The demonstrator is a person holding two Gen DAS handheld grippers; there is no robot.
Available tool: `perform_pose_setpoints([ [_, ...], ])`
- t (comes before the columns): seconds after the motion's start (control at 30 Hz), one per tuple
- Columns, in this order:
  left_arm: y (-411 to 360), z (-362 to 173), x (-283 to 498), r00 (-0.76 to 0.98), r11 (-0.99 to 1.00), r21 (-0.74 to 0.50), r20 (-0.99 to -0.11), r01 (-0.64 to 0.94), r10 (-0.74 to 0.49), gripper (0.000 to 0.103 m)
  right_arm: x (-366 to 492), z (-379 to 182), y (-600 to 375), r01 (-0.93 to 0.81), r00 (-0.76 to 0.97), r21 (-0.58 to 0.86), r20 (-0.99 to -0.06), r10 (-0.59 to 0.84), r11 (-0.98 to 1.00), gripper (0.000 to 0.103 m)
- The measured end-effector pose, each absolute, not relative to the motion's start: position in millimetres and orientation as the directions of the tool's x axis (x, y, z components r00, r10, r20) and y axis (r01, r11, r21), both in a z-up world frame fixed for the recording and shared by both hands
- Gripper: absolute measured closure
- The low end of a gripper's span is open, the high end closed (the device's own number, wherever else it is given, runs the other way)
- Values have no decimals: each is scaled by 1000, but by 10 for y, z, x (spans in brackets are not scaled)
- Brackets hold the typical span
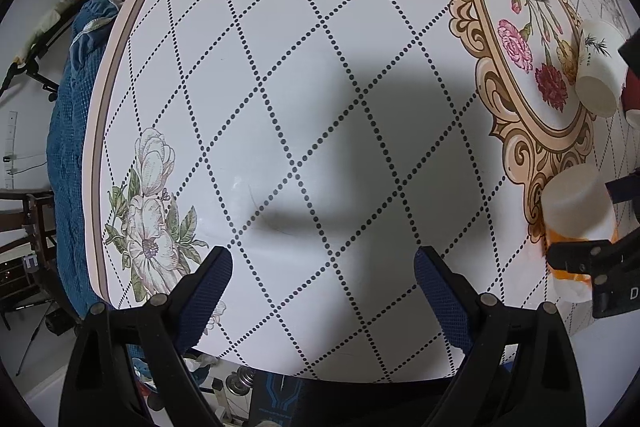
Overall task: Flip cup upside down
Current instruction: 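Carry the inverted cup with the right gripper over the floral mat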
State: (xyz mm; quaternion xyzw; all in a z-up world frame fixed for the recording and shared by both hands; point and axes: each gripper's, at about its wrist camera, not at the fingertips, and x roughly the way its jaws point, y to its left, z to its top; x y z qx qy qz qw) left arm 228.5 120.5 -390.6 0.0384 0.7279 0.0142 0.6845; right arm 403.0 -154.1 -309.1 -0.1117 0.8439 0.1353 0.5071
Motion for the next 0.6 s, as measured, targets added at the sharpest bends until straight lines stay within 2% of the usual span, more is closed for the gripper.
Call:
perform_pose_setpoints([
  [0.03,1200,-3907,2283,-59,997,75,-995,35,77,10,4039,-3067,-1535,-324,-454,116,-890,-47,939,15],
  [0.07,1217,-3919,2292,-60,997,76,-995,33,78,10,4052,-3060,-1539,-319,-447,116,-893,-42,941,27],
  [0.1,1215,-3932,2291,-62,997,77,-995,31,78,10,4060,-3061,-1554,-309,-443,115,-896,-36,944,30],
  [0.2,1199,-3975,2295,-77,998,63,-995,24,64,10,3954,-3168,-1534,-298,-406,112,-914,-20,948,30],
  [0.3,1180,-3990,2293,-80,998,57,-995,21,58,4,3956,-3071,-1647,-271,-350,114,-937,12,956,30],
  [0.47,1258,-4019,2291,-99,999,40,-994,-10,39,4,4002,-2752,-1843,-186,-214,134,-972,93,973,31],
  [0.6,1399,-4010,2360,-105,998,55,-993,-35,51,4,3955,-2423,-1950,-120,-31,177,-984,174,977,31],
])
